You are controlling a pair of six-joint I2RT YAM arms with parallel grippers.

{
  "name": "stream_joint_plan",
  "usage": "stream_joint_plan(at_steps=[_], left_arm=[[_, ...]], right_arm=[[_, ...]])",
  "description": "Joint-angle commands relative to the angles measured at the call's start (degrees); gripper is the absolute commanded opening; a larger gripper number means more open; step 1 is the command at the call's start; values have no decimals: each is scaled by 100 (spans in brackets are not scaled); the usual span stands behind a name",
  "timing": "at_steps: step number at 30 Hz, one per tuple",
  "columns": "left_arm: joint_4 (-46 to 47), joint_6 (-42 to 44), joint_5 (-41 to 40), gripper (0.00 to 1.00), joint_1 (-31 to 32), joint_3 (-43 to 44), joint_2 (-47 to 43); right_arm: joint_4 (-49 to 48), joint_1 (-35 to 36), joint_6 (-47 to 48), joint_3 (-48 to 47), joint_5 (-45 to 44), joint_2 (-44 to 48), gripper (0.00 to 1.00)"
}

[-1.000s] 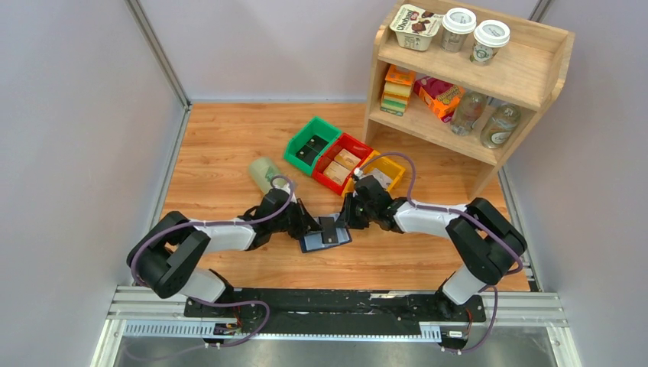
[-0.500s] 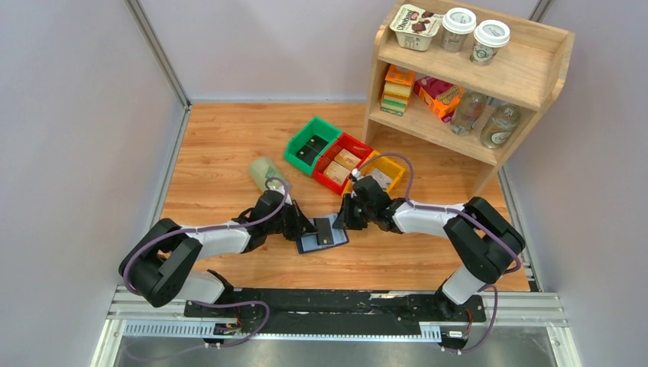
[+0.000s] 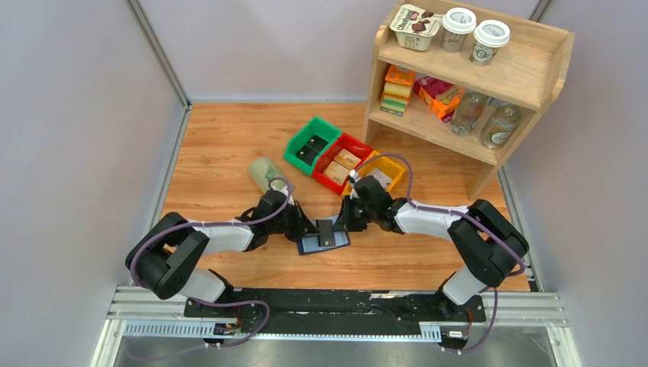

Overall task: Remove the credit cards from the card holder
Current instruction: Remove the credit card from the card holder.

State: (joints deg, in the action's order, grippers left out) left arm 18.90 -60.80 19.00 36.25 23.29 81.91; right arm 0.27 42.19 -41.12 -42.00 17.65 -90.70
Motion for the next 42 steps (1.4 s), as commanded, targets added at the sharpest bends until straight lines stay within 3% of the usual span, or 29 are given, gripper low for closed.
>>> stream_joint_plan(at_steps=[1,4,21,33,42], left_arm=[[-17,129,-28,0,-13,123,106],[-9,121,-37,0,-13,123,115],[62,-134,-160,0,-92,-210,-61],[-53,-126,-178,3,-197,-474,-377],[96,-38,-28,3,-197,-422,-360]], right_arm=[[-326,-1,-62,95,239,-106,4],[-256,-9,-106,218,178,-229,0],[658,-106,-89,561,-517,-730,0],[667,-106,-45,508,-482,-836,0],[290,-106,17,237,106,-248,0]])
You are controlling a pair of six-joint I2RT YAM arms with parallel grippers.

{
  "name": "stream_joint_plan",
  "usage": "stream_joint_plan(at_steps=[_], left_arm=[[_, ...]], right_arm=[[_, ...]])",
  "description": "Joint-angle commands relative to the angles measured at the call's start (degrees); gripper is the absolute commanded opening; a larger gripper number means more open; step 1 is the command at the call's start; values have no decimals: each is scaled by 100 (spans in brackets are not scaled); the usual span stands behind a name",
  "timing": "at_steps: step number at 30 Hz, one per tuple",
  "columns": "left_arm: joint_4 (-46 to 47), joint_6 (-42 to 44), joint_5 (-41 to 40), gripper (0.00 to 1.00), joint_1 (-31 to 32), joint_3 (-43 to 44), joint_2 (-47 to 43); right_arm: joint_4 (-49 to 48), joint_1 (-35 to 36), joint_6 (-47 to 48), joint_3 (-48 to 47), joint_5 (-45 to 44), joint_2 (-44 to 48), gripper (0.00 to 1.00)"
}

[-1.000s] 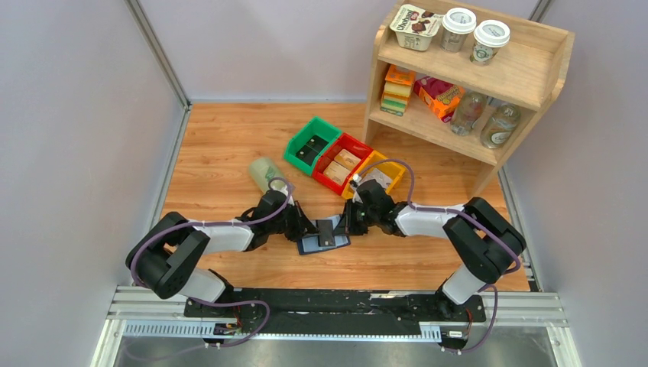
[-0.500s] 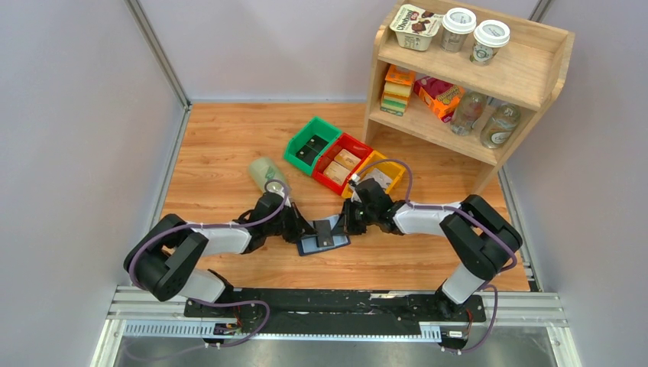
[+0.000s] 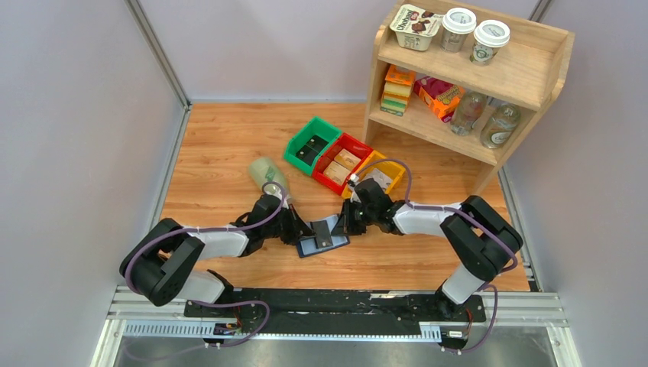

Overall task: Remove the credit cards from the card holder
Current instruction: Remove the credit card from the card holder.

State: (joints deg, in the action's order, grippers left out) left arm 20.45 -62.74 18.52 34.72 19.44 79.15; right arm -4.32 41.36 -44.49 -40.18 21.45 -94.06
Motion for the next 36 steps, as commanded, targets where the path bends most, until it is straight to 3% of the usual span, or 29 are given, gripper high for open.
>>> stream_joint_plan(at_steps=[1,13,27,36], left_arm=[[-50,139,11,2,-44,-28,-58],[214,174,160,1,-44,288,284],[346,34,125,2,-44,218,425],[600,-265,20,20,-44,-45,338]], right_arm=[[687,-23,362,-15,-195,185,0],[124,-23,459,-701,597,-7,2],[326,-120,406,-34,-246,-350,0],[388,-146,520,177,-370,-455,0]])
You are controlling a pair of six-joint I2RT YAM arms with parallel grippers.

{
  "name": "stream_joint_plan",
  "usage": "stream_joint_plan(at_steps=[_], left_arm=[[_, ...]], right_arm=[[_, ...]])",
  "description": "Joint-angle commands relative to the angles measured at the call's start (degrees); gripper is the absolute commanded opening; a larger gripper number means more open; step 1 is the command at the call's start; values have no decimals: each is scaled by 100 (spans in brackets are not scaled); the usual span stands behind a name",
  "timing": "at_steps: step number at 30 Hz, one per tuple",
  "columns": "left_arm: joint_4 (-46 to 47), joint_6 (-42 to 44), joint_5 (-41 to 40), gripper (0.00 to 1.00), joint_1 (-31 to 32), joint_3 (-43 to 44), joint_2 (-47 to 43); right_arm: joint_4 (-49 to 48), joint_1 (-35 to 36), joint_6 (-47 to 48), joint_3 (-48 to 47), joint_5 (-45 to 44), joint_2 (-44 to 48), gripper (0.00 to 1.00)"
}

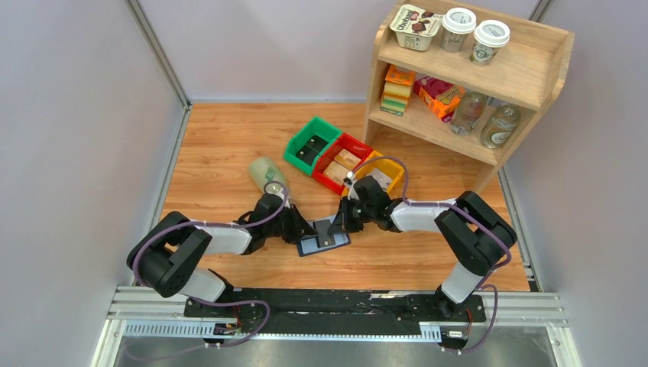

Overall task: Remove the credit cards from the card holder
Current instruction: Remove the credit card from the card holder.

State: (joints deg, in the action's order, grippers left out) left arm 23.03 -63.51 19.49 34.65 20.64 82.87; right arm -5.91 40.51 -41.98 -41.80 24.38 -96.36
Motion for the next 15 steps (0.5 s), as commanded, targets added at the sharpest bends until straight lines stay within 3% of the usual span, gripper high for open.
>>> stream_joint_plan(at_steps=[1,15], left_arm=[[447,-258,-85,23,-38,-201,-43],[984,-391,29,25,-38,-394,45]], right_arm=[[547,-61,269,357,-663,-234,0],[407,-87,207,401,-610,-322,0]])
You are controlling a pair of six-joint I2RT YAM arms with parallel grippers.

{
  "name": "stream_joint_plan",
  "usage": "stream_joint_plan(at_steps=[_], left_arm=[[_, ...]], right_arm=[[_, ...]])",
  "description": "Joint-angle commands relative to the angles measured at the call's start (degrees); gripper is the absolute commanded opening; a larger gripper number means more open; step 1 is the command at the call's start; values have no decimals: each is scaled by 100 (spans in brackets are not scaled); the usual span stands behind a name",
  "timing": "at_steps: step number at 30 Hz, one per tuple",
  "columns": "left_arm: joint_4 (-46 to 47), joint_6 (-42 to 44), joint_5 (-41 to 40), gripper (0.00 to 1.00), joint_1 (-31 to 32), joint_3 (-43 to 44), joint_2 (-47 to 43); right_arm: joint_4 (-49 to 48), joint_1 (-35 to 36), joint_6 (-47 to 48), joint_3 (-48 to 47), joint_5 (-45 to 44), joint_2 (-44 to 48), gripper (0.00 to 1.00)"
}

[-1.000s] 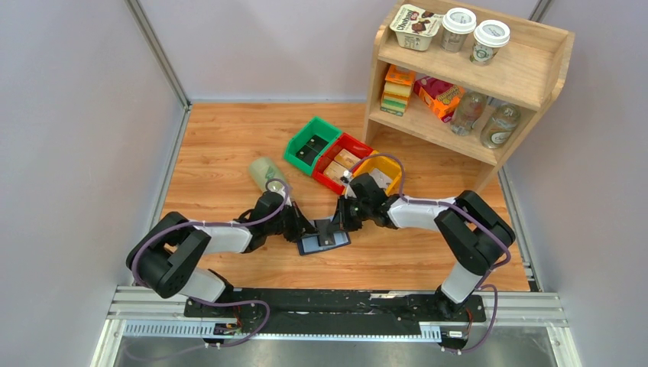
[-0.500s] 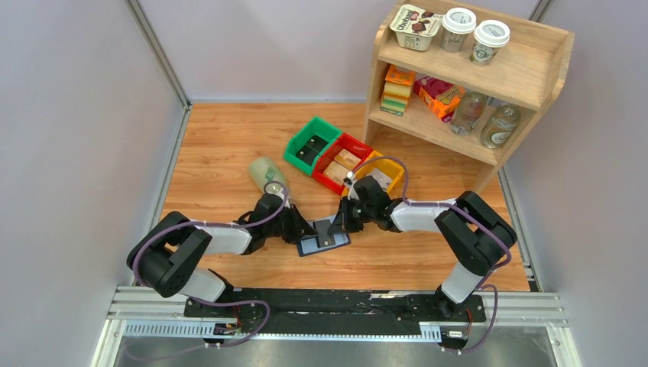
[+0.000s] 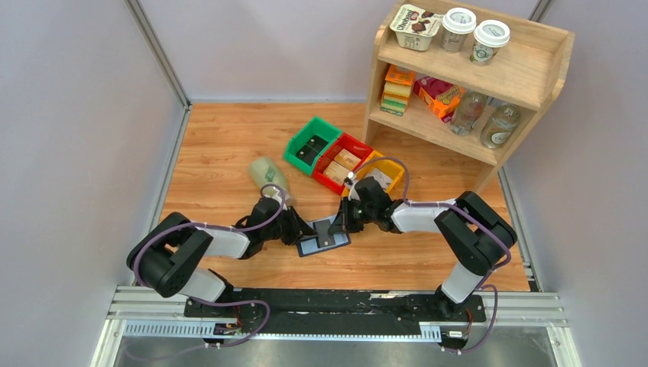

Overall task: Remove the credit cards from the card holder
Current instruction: Remove the credit card from the card holder.

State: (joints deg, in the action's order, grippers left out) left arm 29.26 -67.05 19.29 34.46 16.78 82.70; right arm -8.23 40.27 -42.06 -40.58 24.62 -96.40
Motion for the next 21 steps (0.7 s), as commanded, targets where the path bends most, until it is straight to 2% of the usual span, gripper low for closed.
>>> stream_joint_plan(at_steps=[1,4,7,9,21], left_arm=[[388,-37,40,25,-18,-8,97],[502,-72,127,24,-18,10,273],[773,-168,145,5,-18,-51,300],[836,-203,102,0,-18,-122,212],[423,-54,-127,0,-18,-341,-411]], right_arm=[[638,-63,216,278,-634,-318,0],[621,-63,199,296,-625,-318,0],[629,-63,199,314,-660,-335,0],[630,-72,199,340,-678,-344,0],[726,-265,163,551,-854,-336,0]])
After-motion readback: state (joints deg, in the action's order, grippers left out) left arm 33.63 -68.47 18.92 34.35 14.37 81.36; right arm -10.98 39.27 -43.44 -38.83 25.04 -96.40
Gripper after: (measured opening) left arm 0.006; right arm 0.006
